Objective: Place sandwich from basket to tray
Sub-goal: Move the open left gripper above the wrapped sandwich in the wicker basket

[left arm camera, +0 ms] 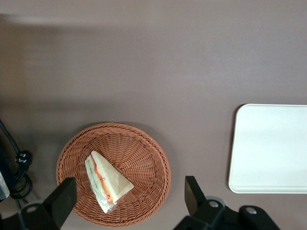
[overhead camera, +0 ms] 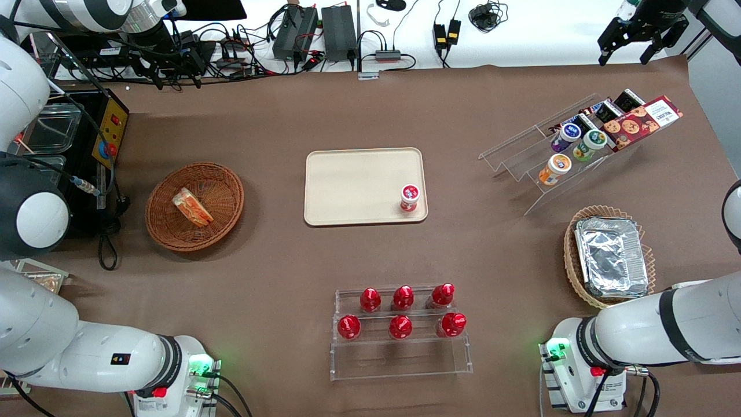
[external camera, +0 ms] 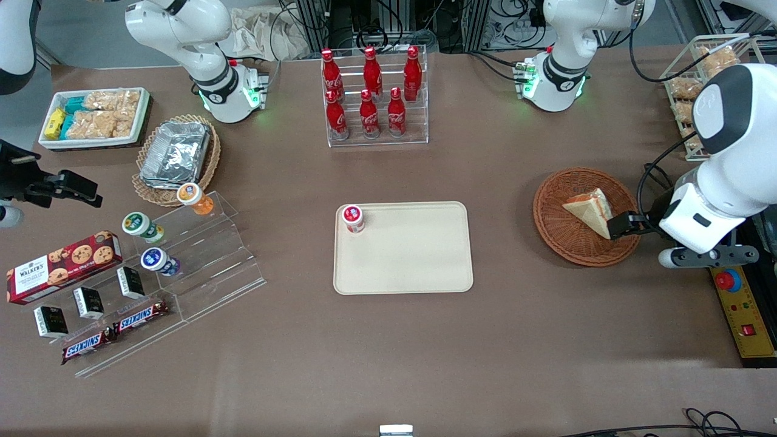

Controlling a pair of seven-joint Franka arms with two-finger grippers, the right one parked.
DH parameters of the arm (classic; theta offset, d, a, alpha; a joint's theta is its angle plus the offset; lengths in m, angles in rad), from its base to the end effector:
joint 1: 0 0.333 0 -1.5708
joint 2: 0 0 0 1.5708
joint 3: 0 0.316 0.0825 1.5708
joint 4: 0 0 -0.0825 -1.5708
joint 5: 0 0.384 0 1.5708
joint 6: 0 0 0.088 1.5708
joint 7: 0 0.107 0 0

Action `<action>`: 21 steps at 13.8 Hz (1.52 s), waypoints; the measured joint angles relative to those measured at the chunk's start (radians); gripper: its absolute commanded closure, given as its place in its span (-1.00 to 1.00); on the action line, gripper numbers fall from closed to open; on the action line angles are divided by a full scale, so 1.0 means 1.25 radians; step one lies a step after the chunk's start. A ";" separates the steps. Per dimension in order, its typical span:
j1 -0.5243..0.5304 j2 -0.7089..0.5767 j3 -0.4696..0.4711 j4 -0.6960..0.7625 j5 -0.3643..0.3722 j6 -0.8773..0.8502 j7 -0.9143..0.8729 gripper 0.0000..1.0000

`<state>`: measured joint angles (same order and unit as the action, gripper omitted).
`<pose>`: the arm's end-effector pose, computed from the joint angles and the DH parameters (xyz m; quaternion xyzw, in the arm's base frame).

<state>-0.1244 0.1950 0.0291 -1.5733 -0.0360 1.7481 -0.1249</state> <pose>0.6174 -0.0637 0.5239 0.9997 0.0179 -0.0116 0.0137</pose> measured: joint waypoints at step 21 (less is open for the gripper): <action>0.001 -0.024 0.004 -0.021 -0.016 -0.058 -0.005 -1.00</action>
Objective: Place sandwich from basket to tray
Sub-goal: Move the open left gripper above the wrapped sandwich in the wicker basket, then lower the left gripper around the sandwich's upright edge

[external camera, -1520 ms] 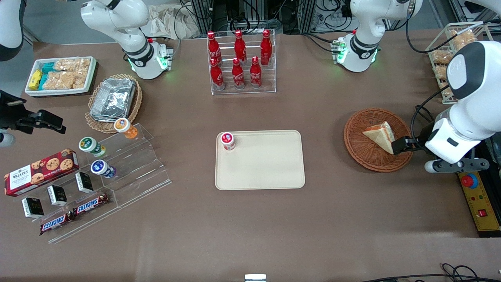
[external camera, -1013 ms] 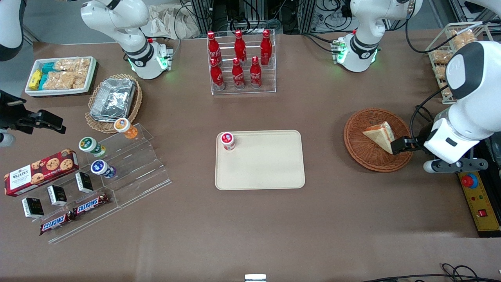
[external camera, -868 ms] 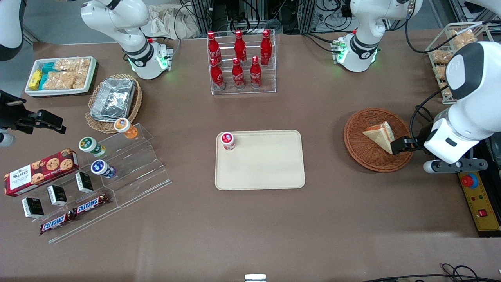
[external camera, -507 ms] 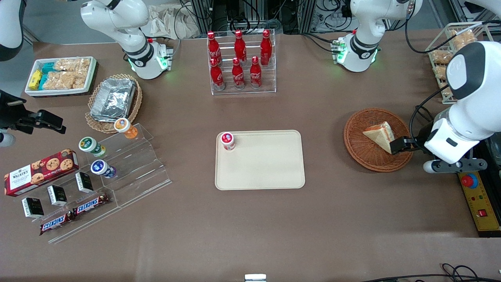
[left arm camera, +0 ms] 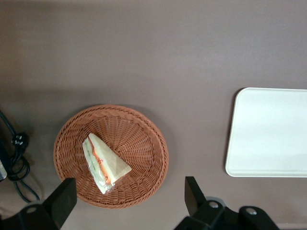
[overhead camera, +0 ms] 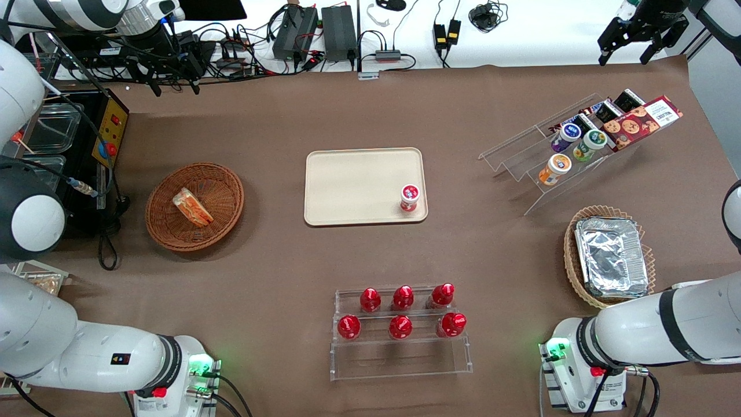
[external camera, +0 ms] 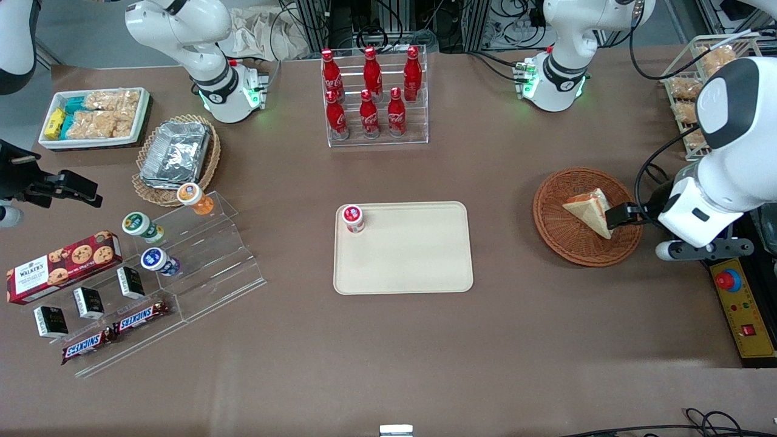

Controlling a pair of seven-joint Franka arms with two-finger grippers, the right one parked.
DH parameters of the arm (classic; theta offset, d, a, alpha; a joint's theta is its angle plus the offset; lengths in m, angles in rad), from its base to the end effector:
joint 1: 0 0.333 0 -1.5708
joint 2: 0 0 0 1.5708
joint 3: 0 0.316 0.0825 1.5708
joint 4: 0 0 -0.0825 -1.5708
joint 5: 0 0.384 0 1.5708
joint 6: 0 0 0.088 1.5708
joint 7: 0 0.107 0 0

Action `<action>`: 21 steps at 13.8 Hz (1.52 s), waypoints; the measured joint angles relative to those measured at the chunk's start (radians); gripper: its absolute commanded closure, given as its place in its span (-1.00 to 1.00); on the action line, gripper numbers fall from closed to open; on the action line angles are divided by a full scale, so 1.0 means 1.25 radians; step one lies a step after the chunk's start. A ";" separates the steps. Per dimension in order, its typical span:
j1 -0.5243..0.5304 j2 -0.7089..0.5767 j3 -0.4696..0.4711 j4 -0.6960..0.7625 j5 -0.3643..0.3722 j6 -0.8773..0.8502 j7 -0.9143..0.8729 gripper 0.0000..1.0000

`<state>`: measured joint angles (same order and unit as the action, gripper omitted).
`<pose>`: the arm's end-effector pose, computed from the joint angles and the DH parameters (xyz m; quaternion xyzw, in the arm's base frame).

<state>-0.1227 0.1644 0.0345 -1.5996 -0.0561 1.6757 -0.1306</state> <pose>0.6011 -0.0600 0.5243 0.9984 0.0252 -0.0465 0.0199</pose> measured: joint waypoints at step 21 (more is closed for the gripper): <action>0.066 -0.226 0.009 -0.622 0.000 0.392 -0.351 -1.00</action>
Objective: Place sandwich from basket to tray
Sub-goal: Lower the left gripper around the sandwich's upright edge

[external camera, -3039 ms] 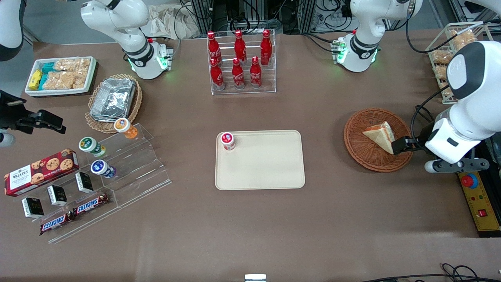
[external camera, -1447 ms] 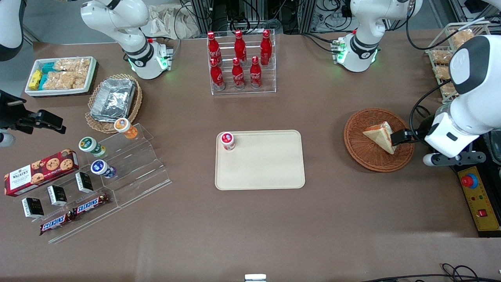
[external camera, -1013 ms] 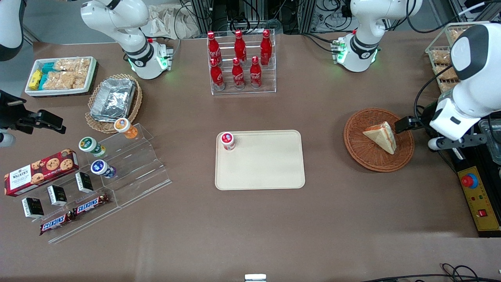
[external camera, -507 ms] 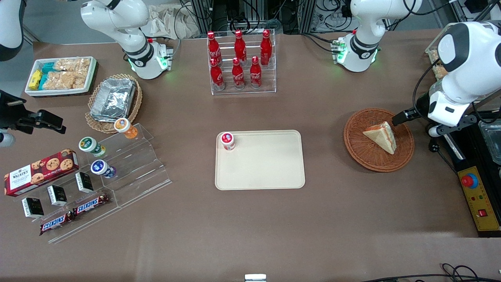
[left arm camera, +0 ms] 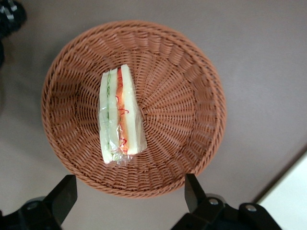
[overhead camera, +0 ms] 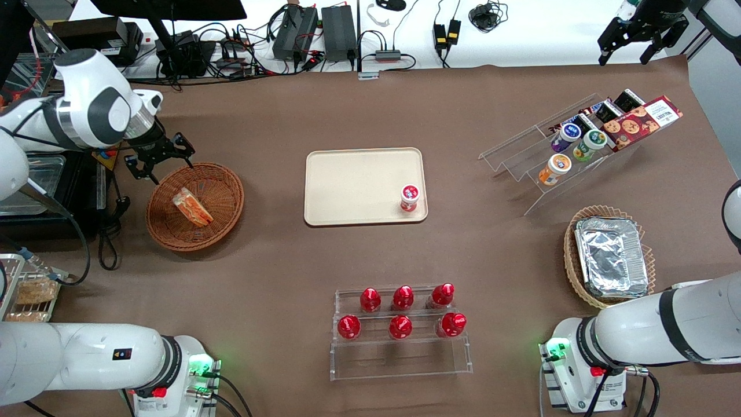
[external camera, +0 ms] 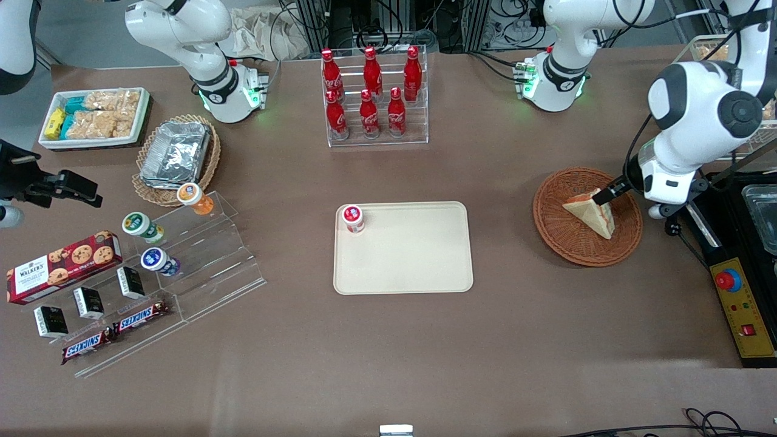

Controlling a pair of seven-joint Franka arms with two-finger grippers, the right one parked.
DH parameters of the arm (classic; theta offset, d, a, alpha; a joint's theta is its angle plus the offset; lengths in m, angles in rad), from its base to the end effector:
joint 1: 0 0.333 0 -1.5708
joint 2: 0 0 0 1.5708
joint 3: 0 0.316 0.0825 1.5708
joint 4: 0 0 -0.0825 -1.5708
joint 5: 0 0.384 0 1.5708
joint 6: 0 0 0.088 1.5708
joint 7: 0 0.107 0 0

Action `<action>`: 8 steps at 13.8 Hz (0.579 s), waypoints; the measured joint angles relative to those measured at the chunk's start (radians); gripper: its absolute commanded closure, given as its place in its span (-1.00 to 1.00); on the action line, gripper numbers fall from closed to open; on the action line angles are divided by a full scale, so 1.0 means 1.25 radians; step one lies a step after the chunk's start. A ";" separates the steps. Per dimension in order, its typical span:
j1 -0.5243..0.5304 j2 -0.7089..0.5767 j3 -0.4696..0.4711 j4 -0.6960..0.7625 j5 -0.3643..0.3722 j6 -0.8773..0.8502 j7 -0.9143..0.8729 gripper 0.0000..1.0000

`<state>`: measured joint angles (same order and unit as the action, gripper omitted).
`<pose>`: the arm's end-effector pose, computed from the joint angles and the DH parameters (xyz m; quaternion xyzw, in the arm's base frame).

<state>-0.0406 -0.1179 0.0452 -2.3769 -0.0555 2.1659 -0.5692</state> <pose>0.4715 0.0000 0.3616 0.9530 0.2982 -0.0517 0.0109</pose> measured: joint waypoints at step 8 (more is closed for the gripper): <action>0.027 0.078 0.003 -0.046 0.000 0.098 -0.121 -1.00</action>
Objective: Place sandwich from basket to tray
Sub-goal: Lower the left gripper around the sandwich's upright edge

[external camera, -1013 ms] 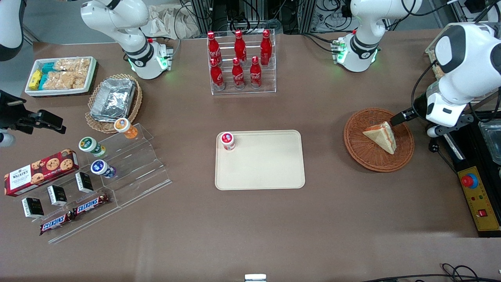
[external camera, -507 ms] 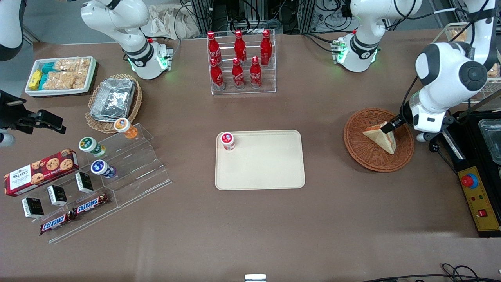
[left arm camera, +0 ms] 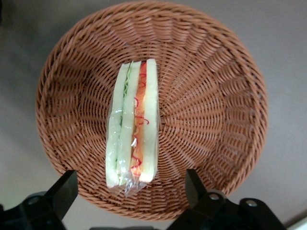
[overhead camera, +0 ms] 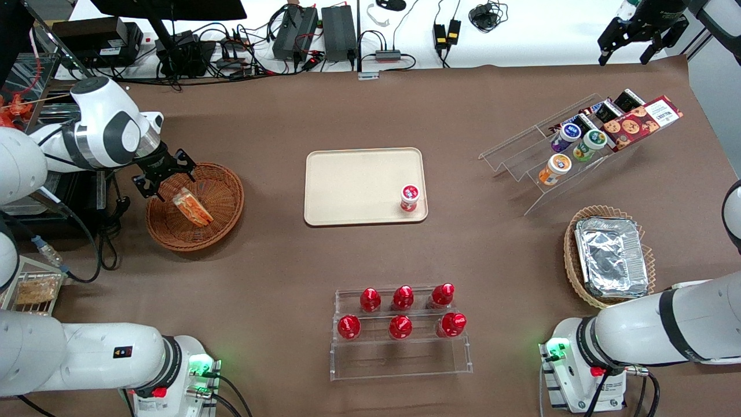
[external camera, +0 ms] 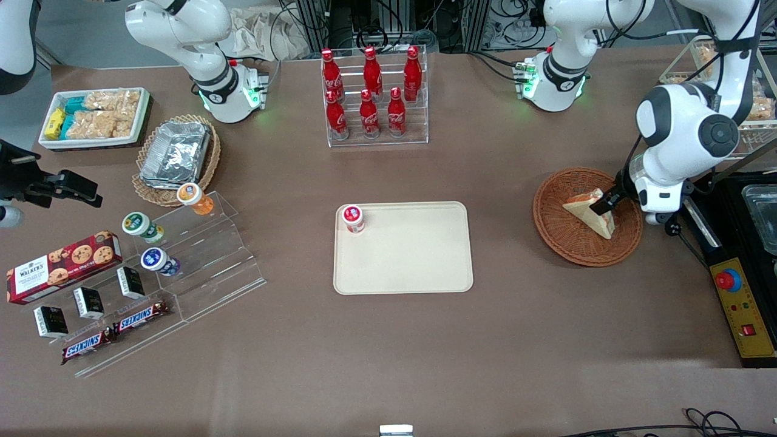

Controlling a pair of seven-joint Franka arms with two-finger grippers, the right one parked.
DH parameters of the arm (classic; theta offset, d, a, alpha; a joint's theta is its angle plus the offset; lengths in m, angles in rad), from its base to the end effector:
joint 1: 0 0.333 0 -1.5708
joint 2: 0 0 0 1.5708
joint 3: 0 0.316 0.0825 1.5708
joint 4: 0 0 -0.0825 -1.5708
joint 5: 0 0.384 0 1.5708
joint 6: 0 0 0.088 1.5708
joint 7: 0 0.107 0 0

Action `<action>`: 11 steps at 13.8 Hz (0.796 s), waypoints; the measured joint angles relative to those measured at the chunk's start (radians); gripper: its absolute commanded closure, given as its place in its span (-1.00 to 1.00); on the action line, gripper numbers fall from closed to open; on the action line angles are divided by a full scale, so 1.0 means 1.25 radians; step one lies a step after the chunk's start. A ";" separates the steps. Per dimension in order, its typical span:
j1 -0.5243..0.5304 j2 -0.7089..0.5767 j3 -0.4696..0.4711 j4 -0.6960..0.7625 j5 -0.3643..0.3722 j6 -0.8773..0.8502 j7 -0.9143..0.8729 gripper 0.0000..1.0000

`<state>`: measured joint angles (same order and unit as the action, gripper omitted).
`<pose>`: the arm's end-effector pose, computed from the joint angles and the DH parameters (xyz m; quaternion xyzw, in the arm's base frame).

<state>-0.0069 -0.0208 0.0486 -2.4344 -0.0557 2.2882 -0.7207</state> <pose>0.4666 0.0182 0.3017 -0.9188 -0.3893 0.0658 0.0017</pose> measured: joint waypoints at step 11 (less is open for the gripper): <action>0.000 0.152 0.002 0.002 0.000 0.103 -0.022 -0.14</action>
<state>-0.0067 0.1688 0.0509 -2.4325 -0.0560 2.4173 -0.7481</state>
